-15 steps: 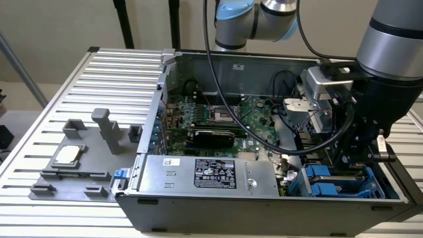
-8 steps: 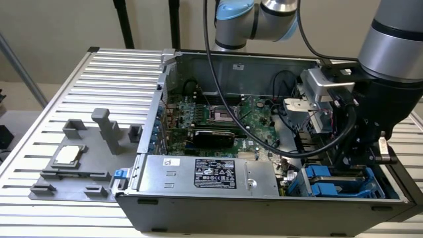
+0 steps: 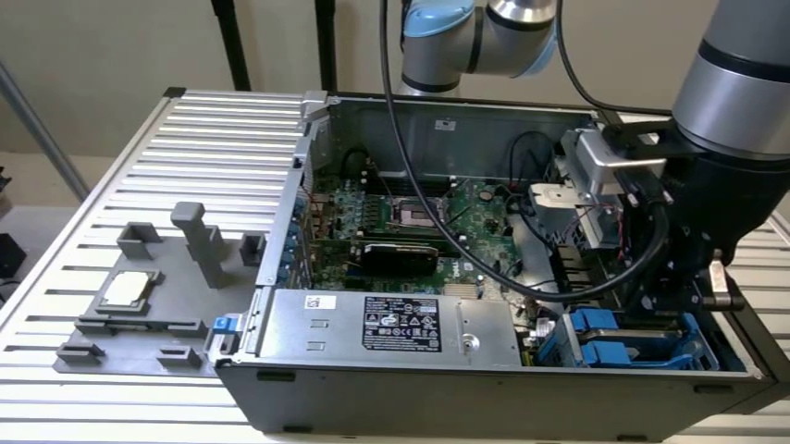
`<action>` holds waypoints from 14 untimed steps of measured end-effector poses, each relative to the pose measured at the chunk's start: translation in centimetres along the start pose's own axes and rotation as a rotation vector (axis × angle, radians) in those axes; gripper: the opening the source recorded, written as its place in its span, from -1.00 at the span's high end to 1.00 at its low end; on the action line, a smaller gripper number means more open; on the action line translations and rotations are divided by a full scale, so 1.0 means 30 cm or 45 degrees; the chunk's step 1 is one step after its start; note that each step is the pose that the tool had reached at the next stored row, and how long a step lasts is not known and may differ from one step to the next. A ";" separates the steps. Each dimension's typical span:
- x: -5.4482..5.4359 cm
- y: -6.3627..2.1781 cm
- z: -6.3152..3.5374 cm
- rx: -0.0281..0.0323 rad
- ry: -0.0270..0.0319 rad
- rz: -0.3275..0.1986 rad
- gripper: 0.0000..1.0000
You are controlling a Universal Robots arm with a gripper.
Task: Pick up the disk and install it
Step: 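Insert the first disk wire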
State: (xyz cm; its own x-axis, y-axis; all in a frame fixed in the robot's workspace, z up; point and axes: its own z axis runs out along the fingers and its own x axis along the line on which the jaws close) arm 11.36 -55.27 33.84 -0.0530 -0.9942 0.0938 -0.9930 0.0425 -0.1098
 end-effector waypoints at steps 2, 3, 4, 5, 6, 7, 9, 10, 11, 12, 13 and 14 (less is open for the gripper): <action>0.003 0.000 0.002 -0.0001 -0.0037 0.000 0.67; 0.005 0.000 0.003 -0.0002 -0.0055 -0.001 0.67; 0.007 0.000 0.004 -0.0002 -0.0072 -0.001 0.67; 0.008 0.000 0.005 -0.0002 -0.0086 -0.001 0.67; 0.009 0.000 0.006 -0.0003 -0.0100 -0.001 0.67; 0.010 0.000 0.007 -0.0004 -0.0115 -0.001 0.67; 0.012 0.000 0.008 -0.0004 -0.0134 -0.002 0.67; 0.013 0.000 0.009 -0.0005 -0.0144 -0.002 0.67; 0.013 0.000 0.009 -0.0005 -0.0152 -0.002 0.67; 0.013 0.000 0.009 -0.0005 -0.0158 -0.002 0.67; 0.013 0.000 0.009 -0.0003 -0.0160 -0.002 0.67; 0.013 0.000 0.009 -0.0004 -0.0163 -0.002 0.64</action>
State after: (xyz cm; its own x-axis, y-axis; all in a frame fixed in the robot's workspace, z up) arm 11.36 -55.70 33.60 -0.0503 -0.9954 0.0813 -0.9931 0.0413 -0.1093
